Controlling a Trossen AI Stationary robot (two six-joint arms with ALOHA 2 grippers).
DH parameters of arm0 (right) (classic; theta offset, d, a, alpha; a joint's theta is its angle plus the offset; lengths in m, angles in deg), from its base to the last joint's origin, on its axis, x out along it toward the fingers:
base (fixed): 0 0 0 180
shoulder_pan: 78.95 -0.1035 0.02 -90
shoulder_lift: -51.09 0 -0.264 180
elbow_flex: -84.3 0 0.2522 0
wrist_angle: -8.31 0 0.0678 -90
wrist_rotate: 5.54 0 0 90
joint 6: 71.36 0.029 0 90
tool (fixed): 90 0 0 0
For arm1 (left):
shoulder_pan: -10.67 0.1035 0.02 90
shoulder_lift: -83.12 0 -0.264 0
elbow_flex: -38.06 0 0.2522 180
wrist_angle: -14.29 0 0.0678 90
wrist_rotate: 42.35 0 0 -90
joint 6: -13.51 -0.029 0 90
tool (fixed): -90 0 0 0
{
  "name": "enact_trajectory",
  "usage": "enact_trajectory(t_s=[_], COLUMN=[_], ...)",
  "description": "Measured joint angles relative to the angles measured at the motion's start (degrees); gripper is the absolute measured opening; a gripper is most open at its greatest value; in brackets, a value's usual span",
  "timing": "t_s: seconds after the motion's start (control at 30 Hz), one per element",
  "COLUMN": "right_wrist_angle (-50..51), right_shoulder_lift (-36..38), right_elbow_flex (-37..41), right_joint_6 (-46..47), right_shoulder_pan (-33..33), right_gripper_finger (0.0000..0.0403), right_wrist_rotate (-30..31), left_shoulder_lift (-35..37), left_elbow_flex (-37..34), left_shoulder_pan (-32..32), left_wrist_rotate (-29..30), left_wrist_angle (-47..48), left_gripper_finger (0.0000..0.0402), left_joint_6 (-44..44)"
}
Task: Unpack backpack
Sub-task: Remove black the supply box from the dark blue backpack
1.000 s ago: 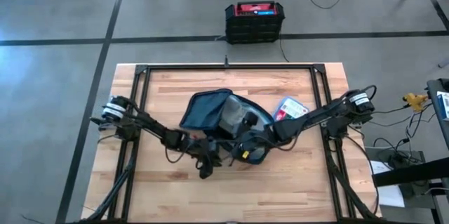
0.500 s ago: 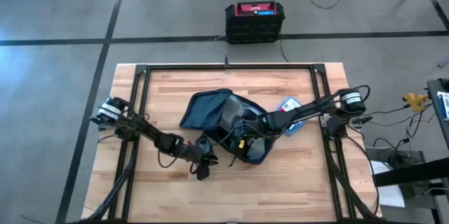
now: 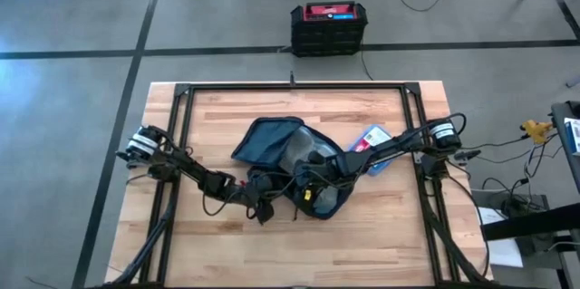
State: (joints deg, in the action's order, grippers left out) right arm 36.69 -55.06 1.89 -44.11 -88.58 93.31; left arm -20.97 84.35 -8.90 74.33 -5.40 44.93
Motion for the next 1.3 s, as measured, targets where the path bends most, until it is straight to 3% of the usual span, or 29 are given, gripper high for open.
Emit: enact_trajectory(t_s=[0.2, 0.37, 0.83, 1.13, 1.3], right_wrist_angle=[0.5, 3.3, 23.4, 33.4, 39.9], right_shoulder_lift=[0.0, -0.2, 1.2, 10.6, 15.9], right_elbow_flex=[-0.7, -2.4, -13.5, -15.4, -14.9], right_joint_6=[-0.7, -1.4, -7.1, -4.6, -0.5], right_shoulder_pan=[-0.1, -0.1, -0.3, -0.9, -4.5], right_gripper_finger=[0.0167, 0.0167, 0.0166, 0.0166, 0.0166], right_wrist_rotate=[0.8, 0.8, 2.2, 3.7, 4.6], left_shoulder_lift=[0.0, 0.0, 1.2, 9.5, 15.8], left_elbow_flex=[0.0, -0.1, -1.0, -3.4, -7.6], left_shoulder_pan=[0.0, 0.0, 0.1, 0.1, 0.1], left_wrist_rotate=[1.4, 1.5, 1.9, 1.8, 3.1], left_wrist_angle=[-0.1, 0.7, 5.8, 19.9, 24.6], left_gripper_finger=[0.0080, 0.0080, 0.0080, 0.0080, 0.0080], left_joint_6=[1.2, 1.8, 4.1, 7.2, 10.5])
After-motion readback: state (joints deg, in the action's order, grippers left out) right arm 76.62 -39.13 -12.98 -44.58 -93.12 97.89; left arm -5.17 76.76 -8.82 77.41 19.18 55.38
